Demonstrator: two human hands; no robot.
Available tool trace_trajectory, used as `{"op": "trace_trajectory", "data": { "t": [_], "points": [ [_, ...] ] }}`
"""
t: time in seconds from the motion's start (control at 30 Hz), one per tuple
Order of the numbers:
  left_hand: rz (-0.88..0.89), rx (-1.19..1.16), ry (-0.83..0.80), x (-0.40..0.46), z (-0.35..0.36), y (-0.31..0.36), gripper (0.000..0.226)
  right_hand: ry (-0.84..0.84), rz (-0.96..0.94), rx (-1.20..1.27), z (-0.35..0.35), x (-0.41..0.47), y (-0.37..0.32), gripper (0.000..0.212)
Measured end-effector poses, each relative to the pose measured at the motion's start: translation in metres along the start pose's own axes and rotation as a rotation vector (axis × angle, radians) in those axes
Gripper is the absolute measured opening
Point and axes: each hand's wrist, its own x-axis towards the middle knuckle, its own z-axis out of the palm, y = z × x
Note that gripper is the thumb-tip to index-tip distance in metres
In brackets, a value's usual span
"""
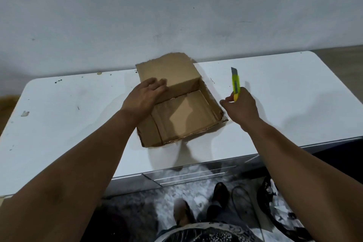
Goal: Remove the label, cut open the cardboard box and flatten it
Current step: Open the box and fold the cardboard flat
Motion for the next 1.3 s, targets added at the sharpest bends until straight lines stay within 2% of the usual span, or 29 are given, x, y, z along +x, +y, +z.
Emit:
{"op": "trace_trajectory", "data": {
  "t": [0.1,0.17,0.33,0.43,0.53,0.6,0.67,0.7,0.77,0.83,1.0,1.1,1.3],
  "points": [
    [-0.042,0.041,-0.031,0.002,-0.006,0.006,0.059,-0.051,-0.001,-0.001,0.007,-0.005,0.002,0.017],
    [-0.094,0.056,-0.068,0.005,-0.006,0.013,0.060,-0.103,0.010,0.013,0.012,-0.010,0.003,0.019],
    [-0.181,-0.028,-0.005,0.009,0.002,0.040,0.044,-0.191,0.046,0.125,0.024,-0.023,0.007,0.026],
    [-0.297,-0.271,-0.001,0.019,0.005,0.066,0.041,-0.240,0.078,0.196,0.029,-0.031,0.004,0.027],
    [-0.379,-0.575,-0.119,0.028,0.008,0.086,0.061,-0.392,0.178,0.392,0.035,-0.039,0.001,0.024],
    [-0.415,-0.648,-0.165,0.028,0.010,0.095,0.064,-0.479,0.234,0.477,0.037,-0.041,0.001,0.019],
    [-0.449,-0.692,-0.163,0.026,0.013,0.102,0.058,-0.470,0.252,0.478,0.035,-0.039,0.003,0.010],
    [-0.456,-0.696,-0.148,0.024,0.014,0.105,0.054,-0.437,0.248,0.433,0.033,-0.037,0.005,0.007],
    [-0.455,-0.683,-0.113,0.021,0.016,0.108,0.047,-0.372,0.191,0.270,0.029,-0.028,0.008,0.015],
    [-0.451,-0.671,-0.087,0.019,0.016,0.108,0.043,-0.337,0.052,0.054,0.024,-0.016,0.010,0.023],
    [-0.449,-0.659,-0.069,0.017,0.017,0.107,0.036,-0.333,-0.320,-0.317,0.010,0.007,0.002,0.017],
    [-0.450,-0.695,-0.058,0.016,0.016,0.107,0.034,-0.344,-0.389,-0.445,0.005,0.018,-0.006,0.018],
    [-0.457,-0.730,-0.064,0.016,0.018,0.106,0.036,-0.393,-0.431,-0.542,0.001,0.035,-0.018,0.019]
  ]
}}
